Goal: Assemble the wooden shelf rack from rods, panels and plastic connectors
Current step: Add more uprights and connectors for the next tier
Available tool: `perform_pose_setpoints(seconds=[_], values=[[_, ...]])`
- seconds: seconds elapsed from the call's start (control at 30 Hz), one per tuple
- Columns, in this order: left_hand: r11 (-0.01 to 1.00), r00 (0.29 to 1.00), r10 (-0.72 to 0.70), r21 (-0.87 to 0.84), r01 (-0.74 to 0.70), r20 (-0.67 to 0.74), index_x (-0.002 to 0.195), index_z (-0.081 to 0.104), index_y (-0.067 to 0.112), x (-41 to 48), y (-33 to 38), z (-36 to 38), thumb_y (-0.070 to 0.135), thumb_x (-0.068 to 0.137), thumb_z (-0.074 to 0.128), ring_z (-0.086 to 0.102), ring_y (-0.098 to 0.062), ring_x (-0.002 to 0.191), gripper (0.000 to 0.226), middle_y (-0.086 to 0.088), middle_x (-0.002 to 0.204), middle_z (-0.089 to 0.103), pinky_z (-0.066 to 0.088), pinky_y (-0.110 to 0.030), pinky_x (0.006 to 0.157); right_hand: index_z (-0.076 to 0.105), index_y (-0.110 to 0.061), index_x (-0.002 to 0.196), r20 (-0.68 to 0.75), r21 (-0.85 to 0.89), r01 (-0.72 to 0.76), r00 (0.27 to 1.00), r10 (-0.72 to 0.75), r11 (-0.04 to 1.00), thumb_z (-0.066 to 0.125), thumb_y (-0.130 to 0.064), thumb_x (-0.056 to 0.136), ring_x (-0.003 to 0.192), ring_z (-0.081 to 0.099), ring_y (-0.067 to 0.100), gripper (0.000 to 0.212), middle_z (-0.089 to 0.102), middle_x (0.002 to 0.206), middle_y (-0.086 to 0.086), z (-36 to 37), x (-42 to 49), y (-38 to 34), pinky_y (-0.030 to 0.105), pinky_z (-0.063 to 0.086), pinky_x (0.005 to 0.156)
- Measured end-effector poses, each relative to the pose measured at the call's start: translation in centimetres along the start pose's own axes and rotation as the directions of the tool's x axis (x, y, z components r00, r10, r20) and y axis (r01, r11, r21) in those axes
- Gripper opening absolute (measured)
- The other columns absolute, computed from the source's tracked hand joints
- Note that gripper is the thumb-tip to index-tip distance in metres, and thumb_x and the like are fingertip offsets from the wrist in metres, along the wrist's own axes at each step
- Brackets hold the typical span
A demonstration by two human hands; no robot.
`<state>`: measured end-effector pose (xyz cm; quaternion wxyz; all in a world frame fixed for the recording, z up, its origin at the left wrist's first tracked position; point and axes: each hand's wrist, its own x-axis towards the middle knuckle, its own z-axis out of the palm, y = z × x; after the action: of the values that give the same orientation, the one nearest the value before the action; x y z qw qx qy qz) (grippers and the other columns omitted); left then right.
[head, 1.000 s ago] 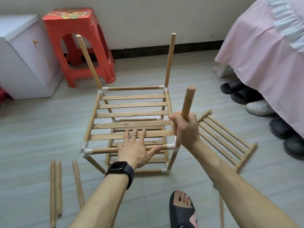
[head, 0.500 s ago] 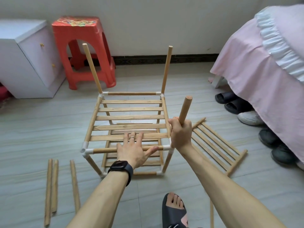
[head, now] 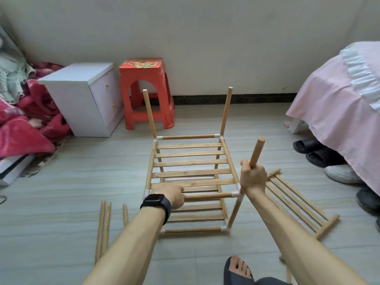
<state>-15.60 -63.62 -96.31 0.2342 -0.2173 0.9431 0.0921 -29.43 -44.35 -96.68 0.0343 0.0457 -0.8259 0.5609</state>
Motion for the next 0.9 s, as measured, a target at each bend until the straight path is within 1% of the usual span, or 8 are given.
perform_pose_setpoints(seconds=[0.13, 0.27, 0.37, 0.47, 0.57, 0.63, 0.73, 0.9], values=[[0.998, 0.998, -0.058, -0.004, 0.058, -0.003, 0.144, 0.051, 0.02, -1.3, -4.4, -1.7, 0.039, 0.106, 0.036, 0.052, -0.028, 0.129, 0.045, -0.008, 0.145, 0.054, 0.046, -0.04, 0.106, 0.055, -0.008, 0.101, -0.164, -0.044, -0.196, 0.969, 0.187, 0.98, 0.071, -0.04, 0.088, 0.085, 0.057, 0.022, 0.038, 0.056, 0.096, 0.005, 0.1, -2.8, 2.8, 0.032, 0.044, 0.063], [0.988, 0.995, -0.091, -0.129, 0.084, -0.05, 0.145, 0.048, 0.022, -2.2, -9.8, -1.1, 0.041, 0.104, 0.04, 0.051, -0.026, 0.13, 0.046, -0.007, 0.144, 0.055, 0.044, -0.039, 0.105, 0.055, -0.019, 0.097, 0.187, -0.066, -0.241, 0.95, 0.249, 0.968, 0.071, -0.026, 0.092, 0.089, 0.061, 0.026, 0.018, 0.06, 0.099, 0.009, 2.1, -8.4, 5.0, 0.035, 0.05, 0.069], [0.955, 0.984, -0.153, -0.271, 0.124, -0.089, 0.147, 0.046, 0.02, -2.2, -13.6, 0.3, 0.038, 0.103, 0.043, 0.049, -0.026, 0.134, 0.047, -0.008, 0.145, 0.054, 0.041, -0.036, 0.108, 0.055, -0.025, 0.093, 0.453, -0.239, 0.076, 0.89, 0.042, 0.968, 0.068, -0.03, 0.092, 0.092, 0.055, 0.02, 0.014, 0.056, 0.096, -0.002, 4.8, -10.4, 3.5, 0.035, 0.047, 0.076], [0.907, 0.969, -0.236, -0.377, 0.191, -0.078, 0.144, 0.049, 0.019, -2.0, -16.9, 3.4, 0.036, 0.104, 0.041, 0.051, -0.027, 0.132, 0.044, -0.008, 0.143, 0.058, 0.04, -0.039, 0.11, 0.055, -0.028, 0.102, 0.578, -0.383, 0.49, 0.789, -0.211, 0.783, 0.064, -0.045, 0.091, 0.101, 0.044, 0.015, 0.022, 0.051, 0.106, -0.008, 7.8, -10.7, 0.6, 0.03, 0.037, 0.082], [0.858, 0.95, -0.303, -0.414, 0.305, 0.073, 0.146, 0.046, 0.015, -2.1, -20.2, 9.3, 0.037, 0.105, 0.039, 0.048, -0.026, 0.137, 0.047, -0.008, 0.148, 0.053, 0.039, -0.035, 0.11, 0.055, -0.029, 0.125, 0.742, -0.368, 0.718, 0.61, -0.278, 0.591, 0.048, -0.066, 0.092, 0.128, 0.038, 0.02, 0.051, 0.044, 0.14, -0.002, 11.3, -10.6, -1.7, 0.038, 0.041, 0.102], [0.812, 0.911, -0.367, -0.413, 0.413, 0.19, 0.148, 0.044, 0.013, -2.0, -22.2, 13.7, 0.034, 0.104, 0.042, 0.048, -0.026, 0.137, 0.049, -0.008, 0.152, 0.049, 0.04, -0.035, 0.111, 0.045, -0.035, 0.142, 0.841, -0.315, 0.808, 0.481, -0.249, 0.498, 0.035, -0.077, 0.089, 0.146, 0.021, 0.024, 0.069, 0.024, 0.162, -0.002, 14.1, -10.4, -2.6, 0.045, 0.028, 0.116], [0.738, 0.841, -0.462, -0.404, 0.541, 0.283, 0.143, 0.048, 0.012, -1.6, -24.3, 18.7, 0.032, 0.101, 0.045, 0.055, -0.029, 0.129, 0.046, -0.011, 0.145, 0.054, 0.046, -0.035, 0.104, 0.02, -0.049, 0.155, 0.92, -0.24, 0.88, 0.341, -0.194, 0.41, 0.024, -0.085, 0.086, 0.156, -0.004, 0.025, 0.078, -0.004, 0.171, -0.002, 18.2, -9.9, -2.7, 0.048, 0.009, 0.124], [0.66, 0.79, -0.549, -0.438, 0.61, 0.272, 0.146, 0.044, 0.014, 1.5, -25.7, 22.4, 0.03, 0.1, 0.046, 0.056, -0.03, 0.125, 0.05, -0.01, 0.144, 0.052, 0.05, -0.038, 0.101, 0.021, -0.05, 0.154, 0.919, -0.222, 0.912, 0.314, -0.24, 0.344, 0.011, -0.09, 0.083, 0.157, -0.007, 0.021, 0.082, -0.016, 0.17, -0.002, 20.9, -9.2, -0.8, 0.046, 0.013, 0.126]])
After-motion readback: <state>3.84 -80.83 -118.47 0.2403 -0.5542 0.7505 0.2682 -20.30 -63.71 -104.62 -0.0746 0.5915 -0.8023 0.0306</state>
